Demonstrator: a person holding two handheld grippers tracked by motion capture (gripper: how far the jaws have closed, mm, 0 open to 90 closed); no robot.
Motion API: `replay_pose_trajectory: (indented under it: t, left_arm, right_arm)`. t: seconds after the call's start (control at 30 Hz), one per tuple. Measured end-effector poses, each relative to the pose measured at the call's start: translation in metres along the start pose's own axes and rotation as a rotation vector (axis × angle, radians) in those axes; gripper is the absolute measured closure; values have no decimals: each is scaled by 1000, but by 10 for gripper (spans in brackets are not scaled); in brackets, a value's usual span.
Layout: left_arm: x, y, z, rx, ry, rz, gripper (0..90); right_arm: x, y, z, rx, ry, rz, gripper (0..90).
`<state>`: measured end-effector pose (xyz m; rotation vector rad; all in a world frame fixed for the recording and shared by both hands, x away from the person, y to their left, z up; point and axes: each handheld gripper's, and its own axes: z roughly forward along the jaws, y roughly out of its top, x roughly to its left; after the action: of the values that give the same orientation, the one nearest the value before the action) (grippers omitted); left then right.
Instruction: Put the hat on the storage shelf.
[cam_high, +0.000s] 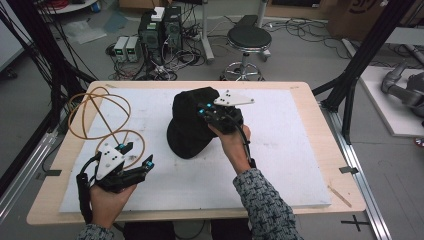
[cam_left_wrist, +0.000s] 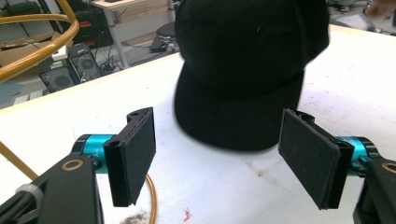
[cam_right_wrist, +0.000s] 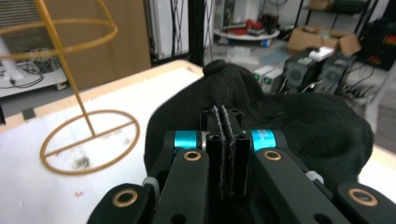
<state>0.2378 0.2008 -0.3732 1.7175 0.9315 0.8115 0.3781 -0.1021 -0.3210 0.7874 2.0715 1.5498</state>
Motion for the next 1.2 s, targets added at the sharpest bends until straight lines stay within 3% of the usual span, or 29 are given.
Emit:
replay_pose_trajectory:
  t: [0.4, 0.53, 0.87, 1.07, 1.2]
  left_arm:
    - [-3, -2, -8, -15, 1, -6, 277]
    - [-4, -4, -11, -14, -1, -2, 277]
    - [-3, -8, -14, -7, 0, -8, 278]
    - [-2, -9, -18, -10, 3, -6, 279]
    - [-1, -10, -22, -11, 9, -6, 280]
  right_arm:
    - [3, 50, -18, -95, 3, 0, 898]
    - [7, 77, -22, -152, 12, 11, 898]
    - [18, 132, -19, -256, 79, 37, 898]
    - [25, 147, -12, -288, 117, 52, 898]
    - [29, 155, -8, -328, 145, 91, 898]
